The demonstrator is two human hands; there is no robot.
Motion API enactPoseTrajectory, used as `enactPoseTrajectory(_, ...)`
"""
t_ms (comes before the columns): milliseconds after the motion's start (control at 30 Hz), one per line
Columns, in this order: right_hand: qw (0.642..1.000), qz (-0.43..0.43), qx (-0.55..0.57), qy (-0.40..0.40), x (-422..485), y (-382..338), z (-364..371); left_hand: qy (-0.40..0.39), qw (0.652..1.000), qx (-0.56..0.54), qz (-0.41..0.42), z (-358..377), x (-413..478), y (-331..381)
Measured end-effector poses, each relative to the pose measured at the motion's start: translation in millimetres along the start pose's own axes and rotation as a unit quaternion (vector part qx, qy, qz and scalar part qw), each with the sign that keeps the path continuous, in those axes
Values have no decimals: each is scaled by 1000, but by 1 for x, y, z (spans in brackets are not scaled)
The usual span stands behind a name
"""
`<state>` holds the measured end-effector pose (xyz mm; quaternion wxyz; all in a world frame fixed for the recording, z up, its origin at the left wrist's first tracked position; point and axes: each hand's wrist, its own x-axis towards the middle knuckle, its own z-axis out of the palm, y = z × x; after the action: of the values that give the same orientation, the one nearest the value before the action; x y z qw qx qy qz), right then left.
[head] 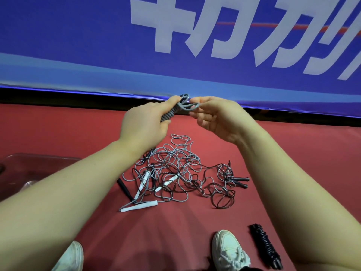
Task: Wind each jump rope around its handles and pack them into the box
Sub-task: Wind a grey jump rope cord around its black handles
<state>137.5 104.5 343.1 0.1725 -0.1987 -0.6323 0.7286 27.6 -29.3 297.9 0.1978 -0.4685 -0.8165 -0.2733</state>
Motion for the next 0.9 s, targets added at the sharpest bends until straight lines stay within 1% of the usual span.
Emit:
enactPoseTrajectory(133,995,-49,84,-5,5,20,25,15,999,4,-47,1,7,-7)
enactPoseTrajectory(200,988,-119,100,4,9,28,35,21,998,-5,-60,0,10,-8)
enactPoseTrajectory(267,977,-200,68,28,13,34,40,22,997,-25,-71,1,12,-8)
enactPoseTrajectory(333,968,-240,22,72,12,35,45,24,995,-60,-82,2,14,-7)
enactPoseTrajectory(367,964,-249,18,89,13,35,47,26,992,-86,-88,1,15,-6)
enactPoseTrajectory(433,962,-241,47,123,12,31,53,31,983,-153,-100,2,16,-3)
enactPoseTrajectory(500,959,-178,145,164,17,24,55,36,967,-225,-109,4,16,2)
enactPoseTrajectory(567,944,-114,263,165,21,14,55,36,953,-279,-118,6,17,7)
enactPoseTrajectory(633,935,-104,308,144,23,8,52,40,941,-315,-120,8,20,12)
enactPoseTrajectory(700,946,-120,277,122,23,3,47,39,932,-338,-128,9,23,16)
enactPoseTrajectory(767,964,-149,179,124,23,-2,40,25,913,-378,-148,14,23,17)
enactPoseTrajectory(833,971,-173,100,134,25,-5,34,10,892,-425,-153,21,21,17)
enactPoseTrajectory(900,974,-168,86,128,25,-6,32,11,889,-435,-143,27,19,16)
